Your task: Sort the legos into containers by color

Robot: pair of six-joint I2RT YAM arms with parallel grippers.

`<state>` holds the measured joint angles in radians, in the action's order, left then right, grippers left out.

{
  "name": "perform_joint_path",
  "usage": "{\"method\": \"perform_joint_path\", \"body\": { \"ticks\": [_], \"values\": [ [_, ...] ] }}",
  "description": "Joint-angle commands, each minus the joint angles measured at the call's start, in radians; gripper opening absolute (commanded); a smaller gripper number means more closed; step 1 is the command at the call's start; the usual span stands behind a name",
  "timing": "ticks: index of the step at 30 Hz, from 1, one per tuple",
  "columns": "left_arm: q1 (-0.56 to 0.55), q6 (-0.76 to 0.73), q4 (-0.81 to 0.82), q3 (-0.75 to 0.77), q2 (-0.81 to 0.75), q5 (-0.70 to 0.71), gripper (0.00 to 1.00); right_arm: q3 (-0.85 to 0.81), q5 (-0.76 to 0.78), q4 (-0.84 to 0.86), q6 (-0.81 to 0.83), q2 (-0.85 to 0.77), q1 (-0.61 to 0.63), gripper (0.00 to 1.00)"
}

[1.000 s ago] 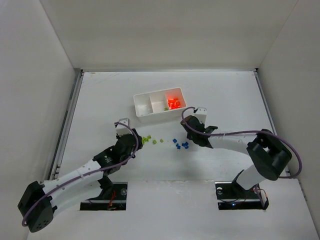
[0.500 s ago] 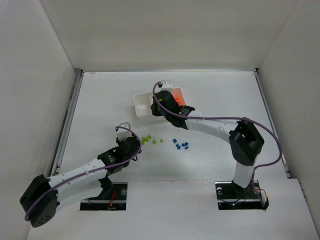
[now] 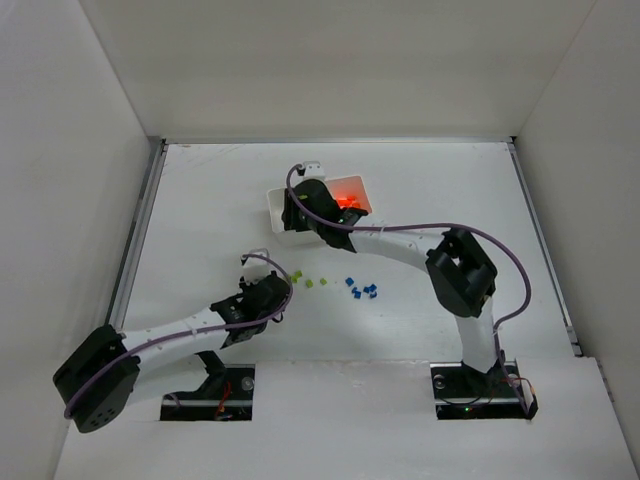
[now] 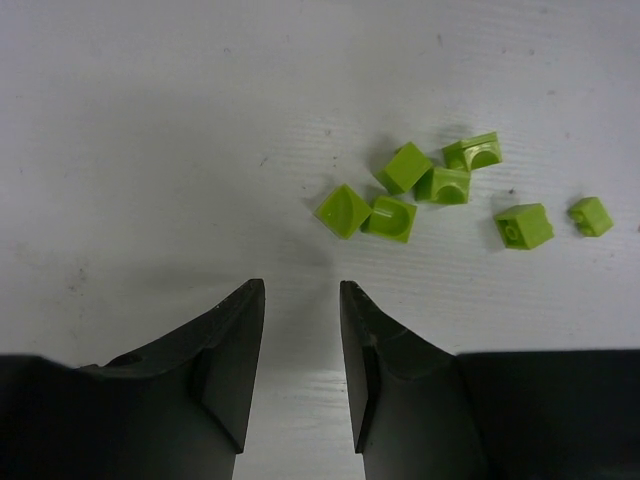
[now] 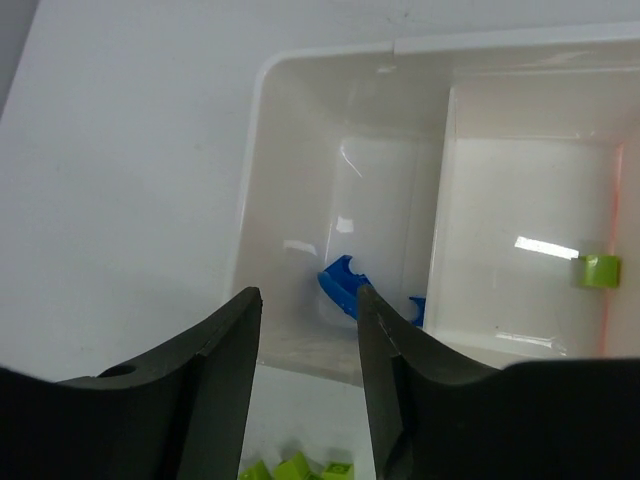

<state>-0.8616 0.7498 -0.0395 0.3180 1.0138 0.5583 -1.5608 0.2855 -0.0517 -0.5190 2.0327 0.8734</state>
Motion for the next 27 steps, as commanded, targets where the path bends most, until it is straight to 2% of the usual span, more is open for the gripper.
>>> {"method": "perform_joint_path", "body": {
  "ticks": [1, 6, 13, 19, 24, 27],
  "values": [
    [-0.007, 0.016, 0.035, 0.024, 0.049, 0.022, 0.33, -0.015, -0.012, 0.070, 0.010, -0.081, 0.005, 0.49],
    [0.003, -0.009, 0.067, 0.044, 0.120, 0.032, 0.33, 0.048, -0.016, 0.093, 0.013, -0.133, 0.005, 0.50],
    [0.008, -0.046, 0.084, 0.095, 0.212, 0.041, 0.33, 0.264, -0.008, 0.179, 0.004, -0.298, 0.005, 0.50],
    [0.013, -0.079, 0.087, 0.138, 0.279, 0.066, 0.33, 0.389, 0.006, 0.217, -0.009, -0.368, 0.005, 0.50],
    [0.022, -0.101, 0.090, 0.150, 0.289, 0.078, 0.25, 0.494, 0.033, 0.222, -0.030, -0.417, 0.003, 0.49],
    [0.020, -0.104, 0.090, 0.154, 0.293, 0.078, 0.17, 0.580, 0.038, 0.237, -0.056, -0.479, -0.014, 0.49]
  ]
}}
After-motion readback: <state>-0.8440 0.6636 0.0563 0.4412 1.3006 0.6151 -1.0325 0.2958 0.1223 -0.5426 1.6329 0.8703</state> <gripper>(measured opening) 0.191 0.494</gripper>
